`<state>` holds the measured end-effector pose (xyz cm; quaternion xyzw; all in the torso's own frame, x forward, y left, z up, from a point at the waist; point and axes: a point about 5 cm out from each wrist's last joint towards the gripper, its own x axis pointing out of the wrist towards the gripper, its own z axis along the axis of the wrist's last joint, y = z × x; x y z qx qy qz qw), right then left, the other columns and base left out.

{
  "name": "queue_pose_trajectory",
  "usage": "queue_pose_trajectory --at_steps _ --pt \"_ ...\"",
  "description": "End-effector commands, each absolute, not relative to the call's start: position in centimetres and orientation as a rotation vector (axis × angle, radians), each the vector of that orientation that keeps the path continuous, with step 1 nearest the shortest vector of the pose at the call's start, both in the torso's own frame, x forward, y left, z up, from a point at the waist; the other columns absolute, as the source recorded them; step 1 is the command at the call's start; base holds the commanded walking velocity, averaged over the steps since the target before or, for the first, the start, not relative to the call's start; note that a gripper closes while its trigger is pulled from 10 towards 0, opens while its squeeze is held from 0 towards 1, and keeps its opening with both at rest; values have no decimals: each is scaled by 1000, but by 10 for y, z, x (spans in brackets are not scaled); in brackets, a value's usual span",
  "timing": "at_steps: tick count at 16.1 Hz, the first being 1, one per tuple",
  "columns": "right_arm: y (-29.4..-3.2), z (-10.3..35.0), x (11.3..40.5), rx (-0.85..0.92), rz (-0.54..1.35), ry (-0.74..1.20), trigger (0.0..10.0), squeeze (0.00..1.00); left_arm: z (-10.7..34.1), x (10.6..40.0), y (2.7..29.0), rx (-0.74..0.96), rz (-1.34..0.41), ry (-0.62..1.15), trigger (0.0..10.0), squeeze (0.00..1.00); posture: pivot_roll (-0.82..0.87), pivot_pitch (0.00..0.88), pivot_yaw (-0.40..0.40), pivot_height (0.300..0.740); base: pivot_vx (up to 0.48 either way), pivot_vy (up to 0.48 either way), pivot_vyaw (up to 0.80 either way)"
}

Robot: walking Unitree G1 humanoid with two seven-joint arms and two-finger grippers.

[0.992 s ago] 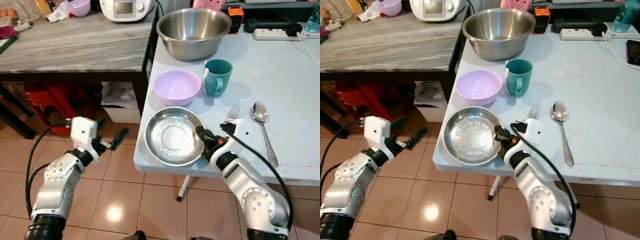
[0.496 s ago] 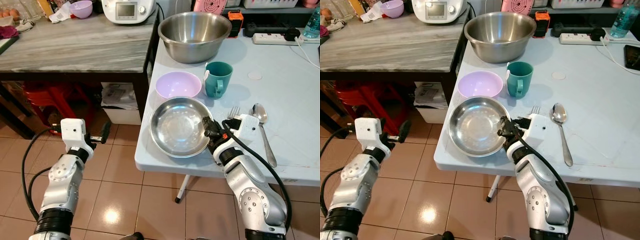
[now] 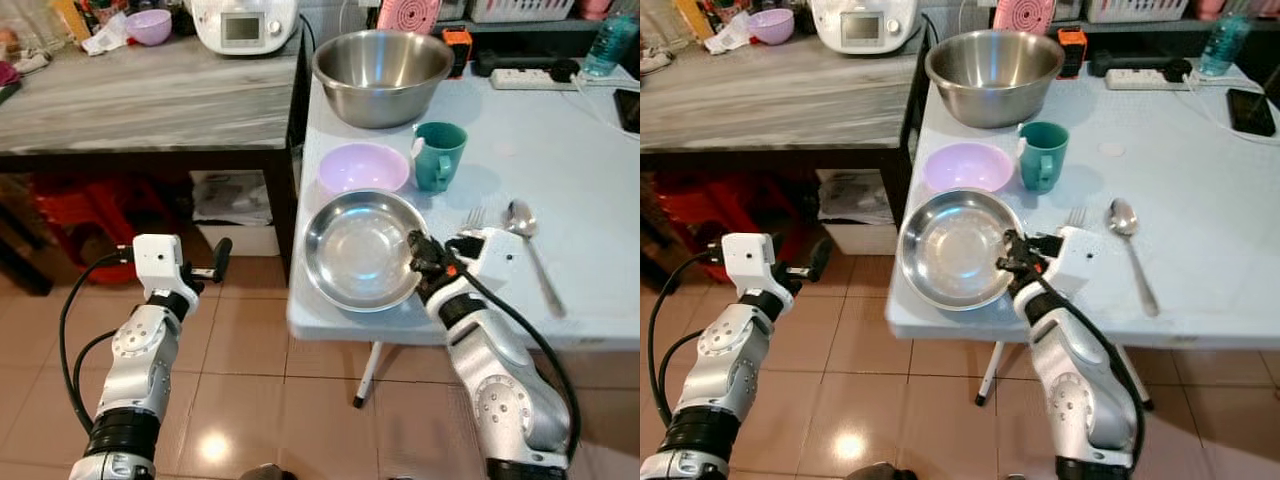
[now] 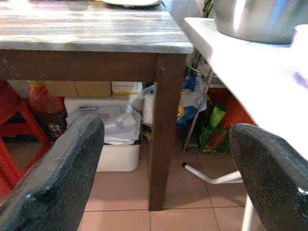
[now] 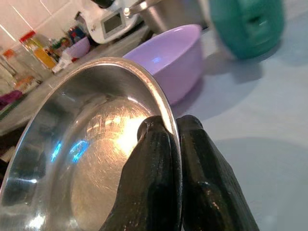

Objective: Setting the table

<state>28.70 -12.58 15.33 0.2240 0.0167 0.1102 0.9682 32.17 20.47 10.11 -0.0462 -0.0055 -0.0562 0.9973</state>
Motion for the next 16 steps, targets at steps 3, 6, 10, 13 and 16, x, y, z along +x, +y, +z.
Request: queue_pose_trajectory --at_steps 3,6,10,13,16 --pt "-123 154 287 455 221 21 10000 0 104 324 203 -79 -114 -24 10000 0 -138 94 92 740 0 349 -569" --pt "-125 154 287 452 213 12 10000 0 103 325 202 -80 -116 -25 10000 0 -137 96 93 740 0 349 0" --pt "-124 157 289 445 225 -9 10000 0 103 326 198 -87 -113 -31 10000 0 -136 94 92 740 0 348 0" --pt "-124 158 291 426 228 -27 10000 0 103 326 198 -91 -101 -36 10000 0 -123 90 89 740 0 371 0" --pt "-125 159 292 422 229 -33 10000 0 101 325 196 -94 -95 -33 10000 0 -121 86 84 740 0 375 0"
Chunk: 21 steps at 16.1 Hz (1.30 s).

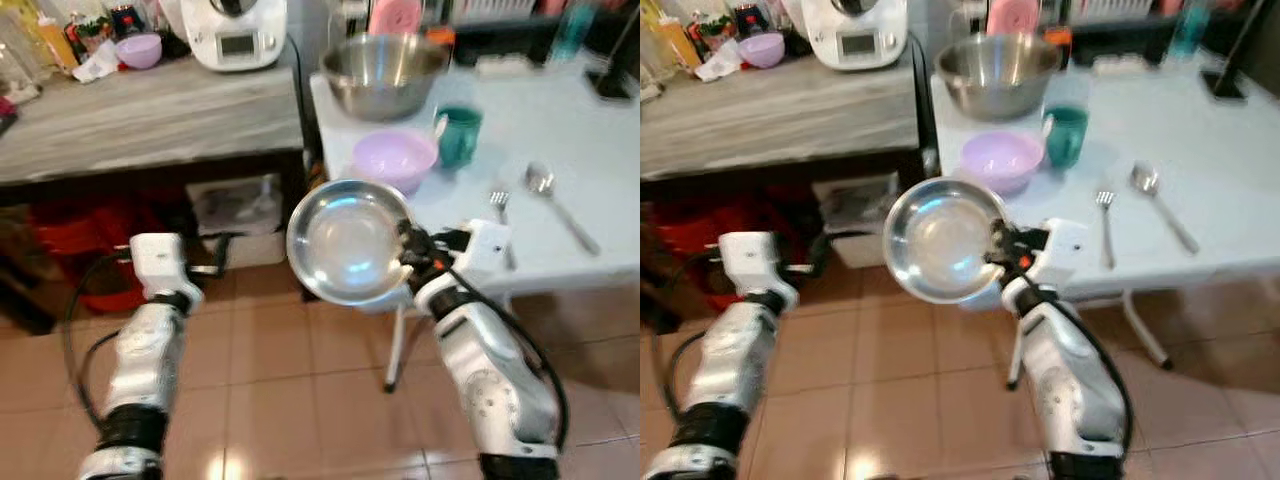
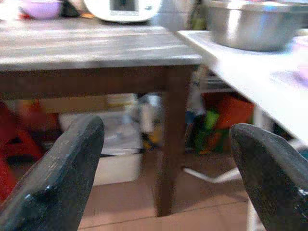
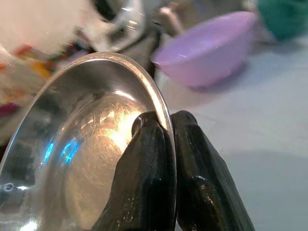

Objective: Setting the table

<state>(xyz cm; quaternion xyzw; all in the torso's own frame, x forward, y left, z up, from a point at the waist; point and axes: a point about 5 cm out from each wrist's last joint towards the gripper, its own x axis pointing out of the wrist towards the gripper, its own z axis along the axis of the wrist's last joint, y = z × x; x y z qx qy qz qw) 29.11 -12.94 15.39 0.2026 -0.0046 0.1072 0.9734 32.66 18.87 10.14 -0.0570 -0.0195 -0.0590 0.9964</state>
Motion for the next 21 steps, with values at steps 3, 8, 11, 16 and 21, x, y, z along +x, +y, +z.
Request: queue_pose_trajectory --at_steps 3,8,11,16,21 --pt "-126 158 293 422 224 -37 10000 0 99 326 194 -95 -95 -28 10000 0 -122 85 86 740 0 377 423" --pt "-128 158 293 426 210 -45 10000 0 99 328 191 -95 -102 -25 10000 0 -131 83 92 740 0 378 574" --pt "-129 158 293 425 208 -48 10000 0 99 330 190 -96 -105 -22 10000 0 -134 82 92 740 0 377 644" --pt "-129 159 294 428 203 -54 10000 0 98 330 189 -94 -104 -19 10000 0 -134 82 93 740 0 378 520" --pt "-131 158 295 448 181 -46 10000 0 99 329 188 -110 -154 -34 10000 0 -130 84 97 740 0 133 -109"
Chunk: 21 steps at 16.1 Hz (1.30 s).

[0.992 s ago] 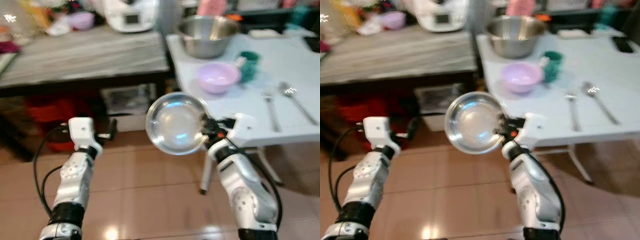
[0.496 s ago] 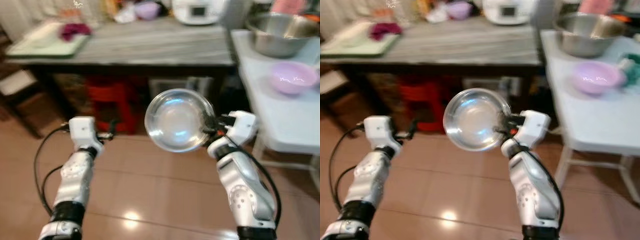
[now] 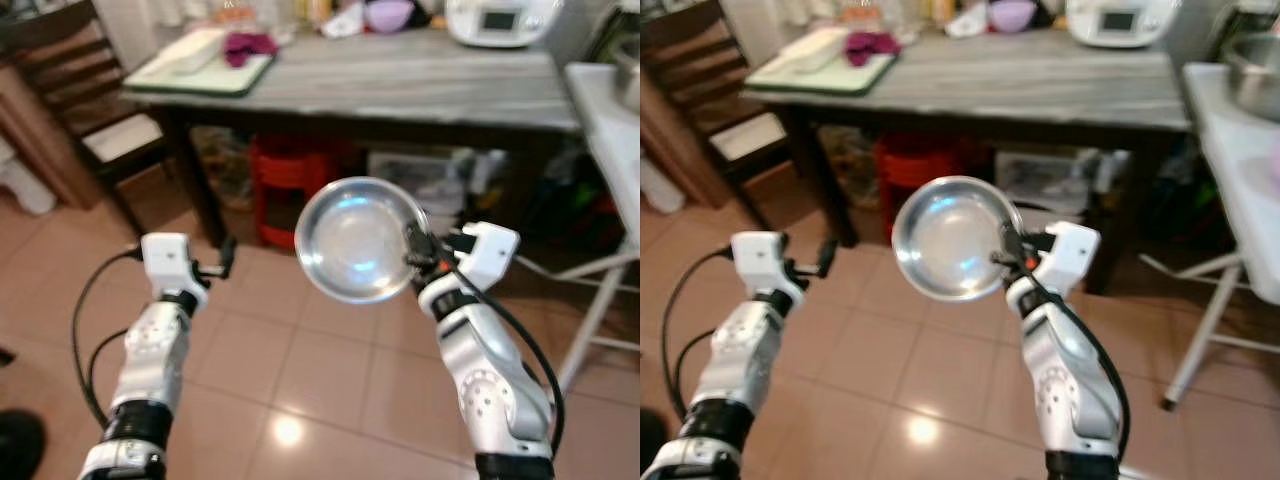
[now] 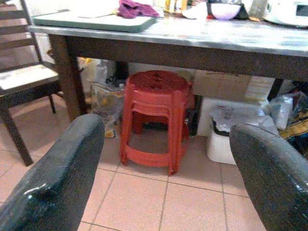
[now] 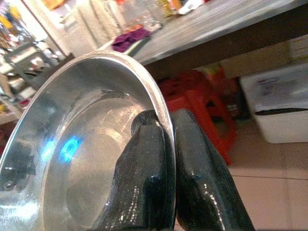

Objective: Setting the table

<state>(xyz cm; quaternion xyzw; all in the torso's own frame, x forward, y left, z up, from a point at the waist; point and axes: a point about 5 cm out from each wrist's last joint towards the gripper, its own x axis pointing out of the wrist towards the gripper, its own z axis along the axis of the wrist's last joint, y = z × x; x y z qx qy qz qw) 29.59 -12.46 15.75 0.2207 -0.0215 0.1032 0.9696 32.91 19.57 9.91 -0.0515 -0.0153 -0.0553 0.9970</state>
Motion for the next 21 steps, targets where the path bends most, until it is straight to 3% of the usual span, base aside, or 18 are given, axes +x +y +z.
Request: queue_pose_trajectory --at_steps 1,3,21 --pt "-131 158 295 449 178 -48 10000 0 100 329 188 -110 -159 -36 10000 0 -130 84 99 740 0 0 -800" --pt "-131 158 295 448 177 -50 10000 0 100 329 187 -126 -179 -37 10000 0 -131 83 101 740 137 0 -644" --pt "-131 155 296 442 173 -41 10000 0 98 327 178 -155 -238 -28 10000 0 -134 82 100 740 386 0 0"
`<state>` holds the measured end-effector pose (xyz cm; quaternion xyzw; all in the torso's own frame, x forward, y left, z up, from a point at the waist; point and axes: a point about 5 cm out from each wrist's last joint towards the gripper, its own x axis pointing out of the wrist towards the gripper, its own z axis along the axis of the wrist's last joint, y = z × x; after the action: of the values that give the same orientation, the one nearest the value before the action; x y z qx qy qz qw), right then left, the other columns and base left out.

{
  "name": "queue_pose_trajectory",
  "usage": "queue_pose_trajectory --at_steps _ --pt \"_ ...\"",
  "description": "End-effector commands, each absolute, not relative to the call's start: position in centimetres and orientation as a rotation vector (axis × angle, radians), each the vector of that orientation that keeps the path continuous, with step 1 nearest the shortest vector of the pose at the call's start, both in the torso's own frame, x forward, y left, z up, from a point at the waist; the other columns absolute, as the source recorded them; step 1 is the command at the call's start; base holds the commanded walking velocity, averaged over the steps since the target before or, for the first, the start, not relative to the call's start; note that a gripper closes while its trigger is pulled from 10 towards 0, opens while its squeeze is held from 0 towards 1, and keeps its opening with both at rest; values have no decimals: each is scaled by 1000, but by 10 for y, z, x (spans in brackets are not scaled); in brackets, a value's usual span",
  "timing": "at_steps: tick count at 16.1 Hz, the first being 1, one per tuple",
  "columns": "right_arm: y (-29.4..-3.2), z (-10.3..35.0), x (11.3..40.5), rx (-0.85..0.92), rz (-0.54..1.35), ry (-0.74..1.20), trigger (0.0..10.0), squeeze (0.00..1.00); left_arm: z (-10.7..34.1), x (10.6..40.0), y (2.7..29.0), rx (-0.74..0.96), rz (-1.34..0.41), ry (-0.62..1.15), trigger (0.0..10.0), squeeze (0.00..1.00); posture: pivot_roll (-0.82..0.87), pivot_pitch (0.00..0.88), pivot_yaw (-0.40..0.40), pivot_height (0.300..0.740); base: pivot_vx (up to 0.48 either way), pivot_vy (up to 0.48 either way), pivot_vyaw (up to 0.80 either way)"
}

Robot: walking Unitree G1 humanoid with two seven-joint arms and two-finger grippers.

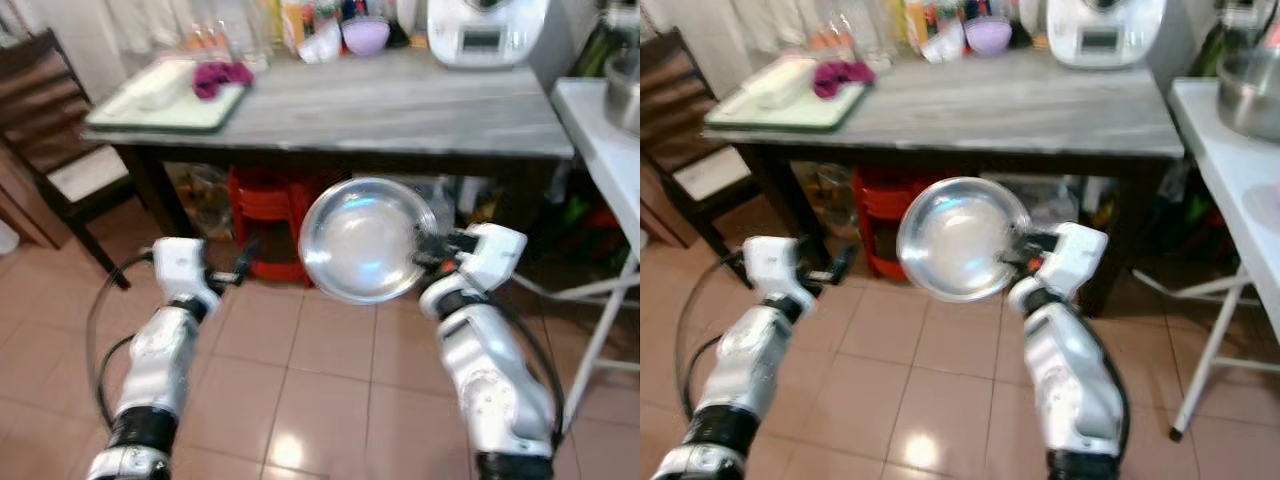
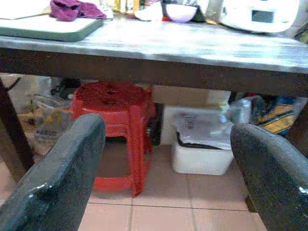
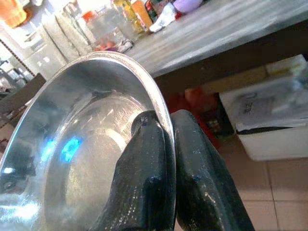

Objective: Setting the table

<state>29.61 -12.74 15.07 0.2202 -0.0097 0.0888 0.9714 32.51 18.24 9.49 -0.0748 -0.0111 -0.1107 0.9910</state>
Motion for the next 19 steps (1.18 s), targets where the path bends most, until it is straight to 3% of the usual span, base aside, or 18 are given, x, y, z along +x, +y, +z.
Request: queue_pose_trajectory --at_steps 1,9,19 --pt "-131 155 296 442 173 -41 10000 0 98 327 178 -155 -240 -28 10000 0 -134 82 100 740 480 0 0" --pt "-132 155 297 438 163 -41 10000 0 98 328 175 -160 -253 -25 10000 0 -138 81 104 740 480 0 -366" --pt "-131 154 297 443 169 -39 10000 0 95 326 171 -170 -264 -19 10000 0 -141 86 99 740 480 0 -48"
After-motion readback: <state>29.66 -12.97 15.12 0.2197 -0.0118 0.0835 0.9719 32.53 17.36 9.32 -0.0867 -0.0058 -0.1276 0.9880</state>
